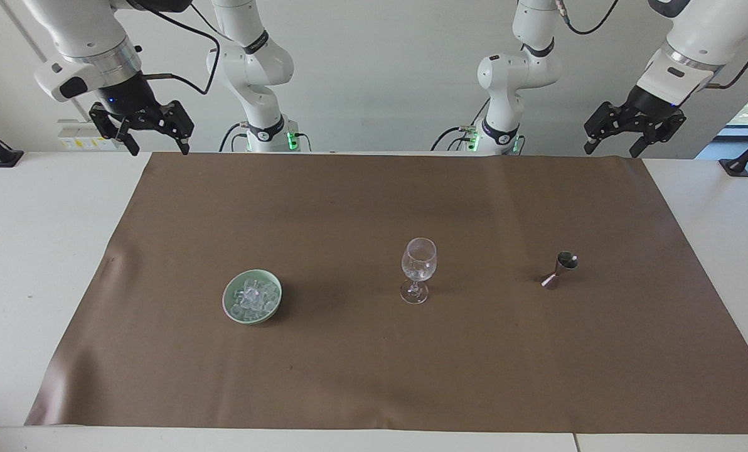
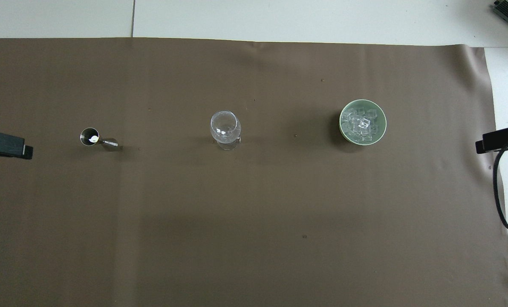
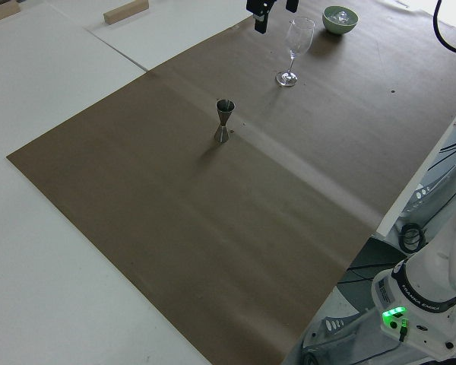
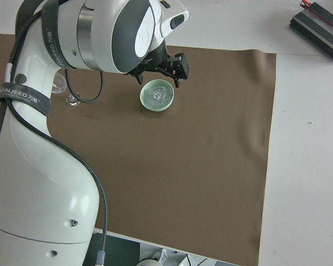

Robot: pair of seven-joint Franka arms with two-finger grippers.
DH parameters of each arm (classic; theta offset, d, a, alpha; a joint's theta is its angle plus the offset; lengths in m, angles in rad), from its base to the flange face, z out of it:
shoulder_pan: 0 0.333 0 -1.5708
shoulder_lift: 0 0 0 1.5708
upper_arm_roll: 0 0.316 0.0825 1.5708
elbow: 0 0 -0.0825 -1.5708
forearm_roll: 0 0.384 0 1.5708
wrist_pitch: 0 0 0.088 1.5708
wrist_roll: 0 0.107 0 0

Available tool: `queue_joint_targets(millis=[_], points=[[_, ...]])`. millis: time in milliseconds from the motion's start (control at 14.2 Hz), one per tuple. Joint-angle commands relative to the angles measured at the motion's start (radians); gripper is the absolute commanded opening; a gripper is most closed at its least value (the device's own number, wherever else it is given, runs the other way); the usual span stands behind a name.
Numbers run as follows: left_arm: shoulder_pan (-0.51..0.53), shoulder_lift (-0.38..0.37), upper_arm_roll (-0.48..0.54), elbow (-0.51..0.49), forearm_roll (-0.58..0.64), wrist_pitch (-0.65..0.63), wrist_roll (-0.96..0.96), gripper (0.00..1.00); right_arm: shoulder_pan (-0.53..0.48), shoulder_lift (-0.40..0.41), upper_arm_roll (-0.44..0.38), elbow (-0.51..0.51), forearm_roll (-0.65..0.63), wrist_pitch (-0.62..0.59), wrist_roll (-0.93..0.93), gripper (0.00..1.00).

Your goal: Pour wine and add ice with both arms

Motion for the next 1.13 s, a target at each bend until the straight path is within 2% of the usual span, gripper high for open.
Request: queue_joint_targets(millis=[0, 493, 845, 1057], points=[[0.055, 0.032, 0.0, -0.006, -0.062, -0.017, -0.037, 1.0, -0.003, -0.011, -0.001, -0.014, 0.017, 0.006, -0.006, 1.0], [0.155, 0.143, 0.001, -0.03, -0.193, -0.017, -0.276, 1.0, -0.003, -0.011, -0.001, -0.014, 0.017, 0.006, -0.006, 1.0], [0.198, 0.183, 0.002, -0.056, -0.249, -0.005, -0.489, 1.0, -0.003, -0.011, -0.001, -0.014, 0.017, 0.008, -0.006, 1.0], [0.242, 0.268, 0.001, -0.055, -0.315, -0.017, -0.604, 1.0, -0.003, -0.011, -0.001, -0.014, 0.017, 0.008, -0.006, 1.0]])
